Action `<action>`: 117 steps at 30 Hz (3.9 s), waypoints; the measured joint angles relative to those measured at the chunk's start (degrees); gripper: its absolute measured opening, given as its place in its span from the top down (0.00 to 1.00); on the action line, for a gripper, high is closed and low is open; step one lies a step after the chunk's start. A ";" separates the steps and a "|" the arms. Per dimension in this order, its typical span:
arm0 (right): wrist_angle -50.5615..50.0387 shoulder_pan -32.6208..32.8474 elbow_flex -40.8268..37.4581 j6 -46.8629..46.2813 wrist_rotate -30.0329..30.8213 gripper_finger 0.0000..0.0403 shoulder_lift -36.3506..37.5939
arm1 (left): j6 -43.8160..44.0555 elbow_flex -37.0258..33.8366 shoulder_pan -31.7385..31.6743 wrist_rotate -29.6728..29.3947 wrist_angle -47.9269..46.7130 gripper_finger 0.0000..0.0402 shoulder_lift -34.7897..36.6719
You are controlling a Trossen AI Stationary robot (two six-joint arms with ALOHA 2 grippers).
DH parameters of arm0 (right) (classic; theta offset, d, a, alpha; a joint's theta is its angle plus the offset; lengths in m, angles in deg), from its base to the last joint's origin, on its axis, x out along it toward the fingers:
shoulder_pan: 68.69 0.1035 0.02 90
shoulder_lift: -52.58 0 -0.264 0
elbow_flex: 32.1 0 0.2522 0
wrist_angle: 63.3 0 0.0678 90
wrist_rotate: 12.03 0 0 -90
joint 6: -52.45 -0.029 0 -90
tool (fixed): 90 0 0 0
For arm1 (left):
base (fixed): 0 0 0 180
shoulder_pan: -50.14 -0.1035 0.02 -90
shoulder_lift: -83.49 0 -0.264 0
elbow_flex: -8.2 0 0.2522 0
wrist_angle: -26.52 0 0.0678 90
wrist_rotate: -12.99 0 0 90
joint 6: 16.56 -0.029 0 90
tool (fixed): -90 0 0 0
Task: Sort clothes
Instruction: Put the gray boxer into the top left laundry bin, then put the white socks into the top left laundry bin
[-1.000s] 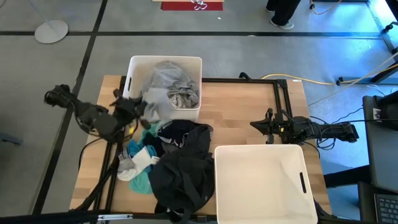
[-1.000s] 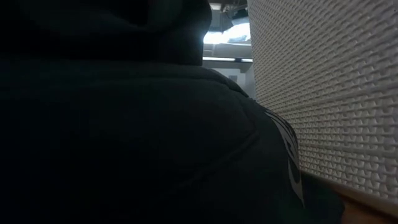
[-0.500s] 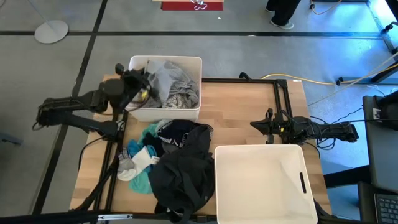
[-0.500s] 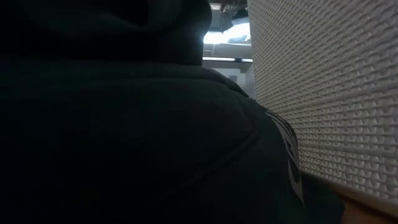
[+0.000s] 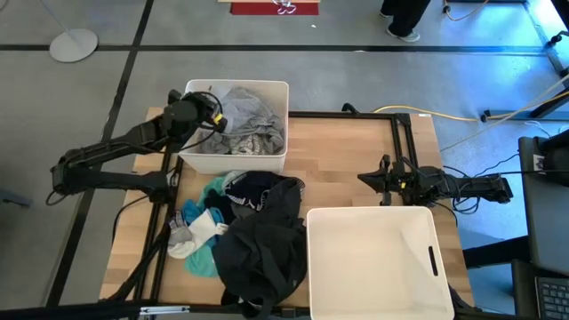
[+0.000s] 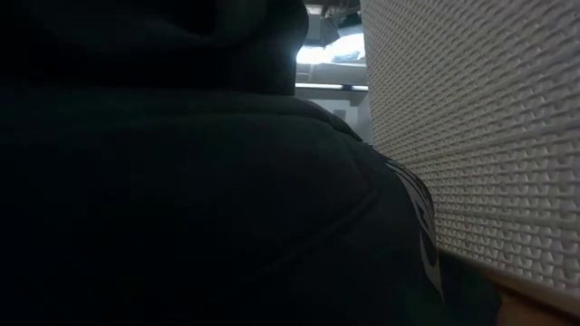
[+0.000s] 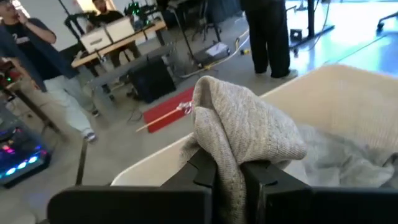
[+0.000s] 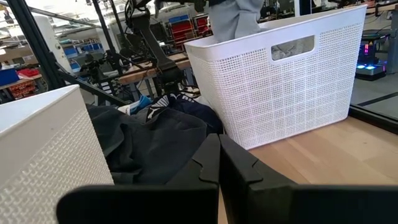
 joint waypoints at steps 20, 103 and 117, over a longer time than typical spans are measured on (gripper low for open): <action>0.02 0.00 0.00 -0.02 0.04 0.99 -0.39 | 16.25 9.65 -2.79 16.40 -26.14 0.48 -1.68; 0.02 0.00 0.00 0.00 0.04 0.99 -0.59 | 68.49 -7.81 55.38 45.44 -31.09 0.97 -12.62; 0.03 0.00 0.01 0.00 0.07 0.99 -0.57 | 67.65 -4.66 55.38 40.57 -31.17 0.98 -5.13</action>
